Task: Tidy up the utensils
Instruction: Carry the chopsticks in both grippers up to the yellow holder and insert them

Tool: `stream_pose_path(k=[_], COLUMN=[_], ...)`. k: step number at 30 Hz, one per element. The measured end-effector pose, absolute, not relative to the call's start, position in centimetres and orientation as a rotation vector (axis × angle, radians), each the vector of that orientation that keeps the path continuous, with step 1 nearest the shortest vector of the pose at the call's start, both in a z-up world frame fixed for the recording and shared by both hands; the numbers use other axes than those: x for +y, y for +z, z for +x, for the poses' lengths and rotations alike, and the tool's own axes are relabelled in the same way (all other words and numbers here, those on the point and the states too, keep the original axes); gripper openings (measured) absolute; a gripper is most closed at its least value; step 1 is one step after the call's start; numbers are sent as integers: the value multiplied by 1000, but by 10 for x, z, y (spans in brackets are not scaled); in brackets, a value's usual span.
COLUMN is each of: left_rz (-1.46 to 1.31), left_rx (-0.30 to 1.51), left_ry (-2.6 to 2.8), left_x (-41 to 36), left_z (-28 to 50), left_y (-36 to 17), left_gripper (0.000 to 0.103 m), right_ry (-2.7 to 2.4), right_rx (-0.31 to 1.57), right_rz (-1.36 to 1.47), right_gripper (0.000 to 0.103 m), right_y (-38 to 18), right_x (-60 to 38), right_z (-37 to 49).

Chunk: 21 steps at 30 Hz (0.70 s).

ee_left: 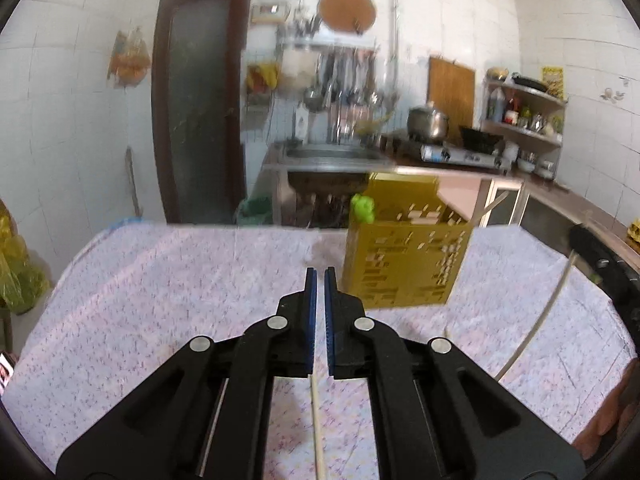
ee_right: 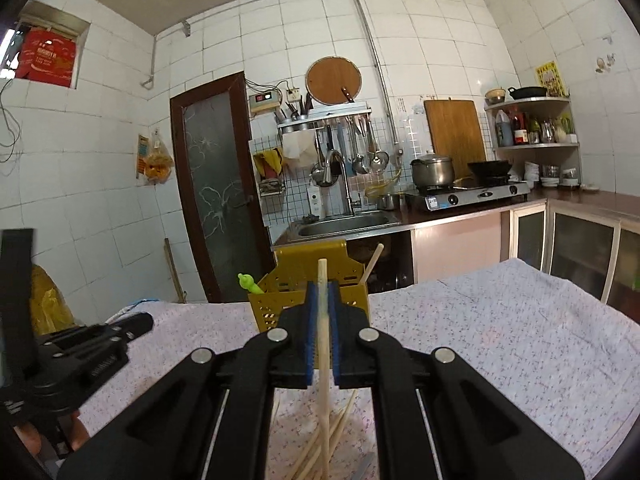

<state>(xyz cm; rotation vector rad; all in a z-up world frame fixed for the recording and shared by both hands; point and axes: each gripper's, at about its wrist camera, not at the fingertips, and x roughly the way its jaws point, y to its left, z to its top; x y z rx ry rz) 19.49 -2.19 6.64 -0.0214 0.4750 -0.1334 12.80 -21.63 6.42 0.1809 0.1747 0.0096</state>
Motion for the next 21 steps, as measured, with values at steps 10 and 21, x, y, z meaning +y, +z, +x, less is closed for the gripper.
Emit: stream_pose_path(k=[10, 21], left_rz=[12, 83], left_rx=[830, 1012], left_ry=[-73, -63], left_x=[-18, -31], left_z=[272, 317], left_y=[-6, -56], left_gripper=[48, 37], right_ry=[-7, -60], right_rx=[275, 432], right_rz=[183, 196], right_gripper=[6, 7], right_y=[68, 62], right_x=[-228, -255], right_z=[155, 208])
